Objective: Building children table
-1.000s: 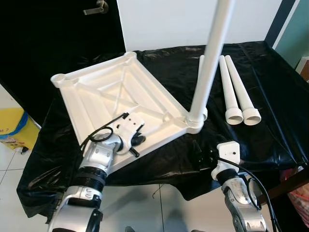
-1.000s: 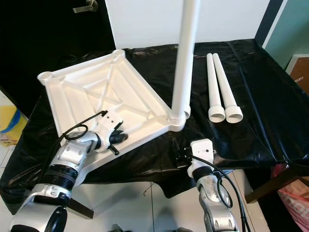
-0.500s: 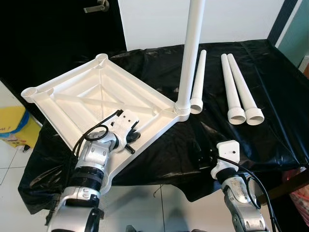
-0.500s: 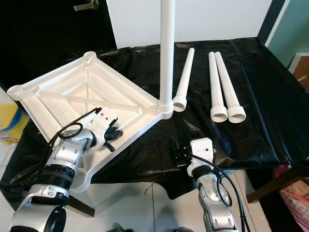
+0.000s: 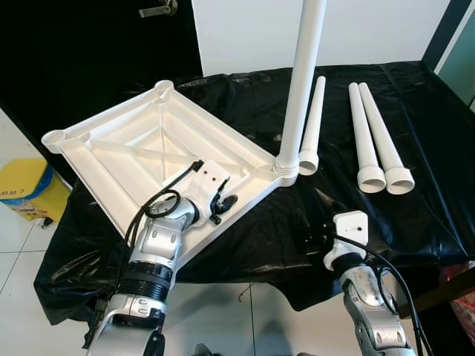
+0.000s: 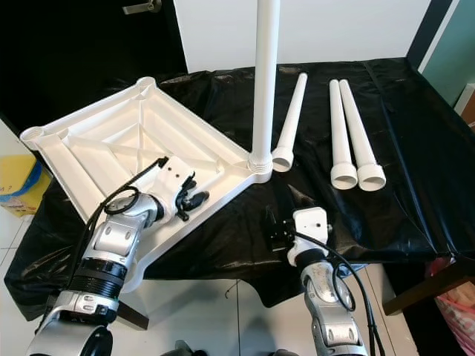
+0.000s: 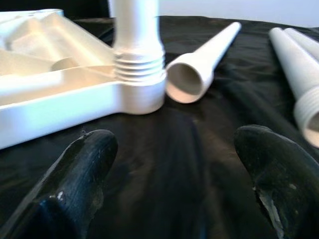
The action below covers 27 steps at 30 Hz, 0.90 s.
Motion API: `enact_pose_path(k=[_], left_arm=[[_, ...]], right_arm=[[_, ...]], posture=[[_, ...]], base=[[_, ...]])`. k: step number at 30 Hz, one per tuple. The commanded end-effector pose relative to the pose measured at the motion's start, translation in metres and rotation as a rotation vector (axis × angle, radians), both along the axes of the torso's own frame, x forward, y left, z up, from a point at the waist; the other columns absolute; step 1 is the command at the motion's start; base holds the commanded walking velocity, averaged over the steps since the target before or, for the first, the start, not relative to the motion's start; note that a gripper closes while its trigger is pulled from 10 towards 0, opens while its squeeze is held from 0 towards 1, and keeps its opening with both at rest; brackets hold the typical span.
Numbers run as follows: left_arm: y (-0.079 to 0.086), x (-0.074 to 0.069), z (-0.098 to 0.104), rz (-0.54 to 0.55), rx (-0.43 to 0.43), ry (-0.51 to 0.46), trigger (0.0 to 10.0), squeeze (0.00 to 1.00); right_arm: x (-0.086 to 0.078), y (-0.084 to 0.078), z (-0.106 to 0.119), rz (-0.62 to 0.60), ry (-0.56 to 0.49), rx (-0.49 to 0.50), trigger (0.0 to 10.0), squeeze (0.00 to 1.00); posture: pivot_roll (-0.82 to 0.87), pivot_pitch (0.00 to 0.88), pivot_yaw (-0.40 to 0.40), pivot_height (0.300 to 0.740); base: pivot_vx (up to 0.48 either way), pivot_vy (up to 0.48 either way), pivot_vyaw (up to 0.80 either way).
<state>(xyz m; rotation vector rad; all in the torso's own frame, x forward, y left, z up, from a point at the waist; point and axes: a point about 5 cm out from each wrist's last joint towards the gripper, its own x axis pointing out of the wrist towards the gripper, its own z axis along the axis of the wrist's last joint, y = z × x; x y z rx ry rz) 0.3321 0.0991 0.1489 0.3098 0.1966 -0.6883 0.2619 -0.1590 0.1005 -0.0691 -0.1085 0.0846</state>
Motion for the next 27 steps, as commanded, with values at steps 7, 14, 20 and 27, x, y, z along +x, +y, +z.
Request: enact_pose_path(k=[7, 14, 20, 27], left_arm=[[-0.026, -0.023, 0.039, -0.213, -0.268, -0.149, 10.0, 0.00], [-0.032, -0.035, 0.045, -0.252, -0.308, -0.170, 10.0, 0.00], [-0.040, -0.048, 0.054, -0.321, -0.375, -0.166, 10.0, 0.00], [-0.054, -0.063, 0.068, -0.426, -0.429, -0.179, 10.0, 0.00]], right_arm=[[0.029, -0.008, 0.012, -0.088, -0.037, 0.017, 10.0, 0.00], [0.044, -0.020, 0.016, -0.181, -0.027, -0.045, 10.0, 0.00], [0.056, -0.023, 0.020, -0.203, -0.040, -0.090, 10.0, 0.00], [0.071, -0.020, 0.027, -0.188, -0.058, -0.113, 10.0, 0.00]], posture=[[-0.03, 0.077, 0.059, 0.740], [-0.01, 0.117, 0.051, 0.740], [0.00, 0.169, 0.039, 0.740], [0.02, 0.234, 0.028, 0.740]], base=[[0.000, 0.000, 0.00], [0.000, 0.000, 0.00], [0.000, 0.000, 0.00], [0.000, 0.000, 0.00]])
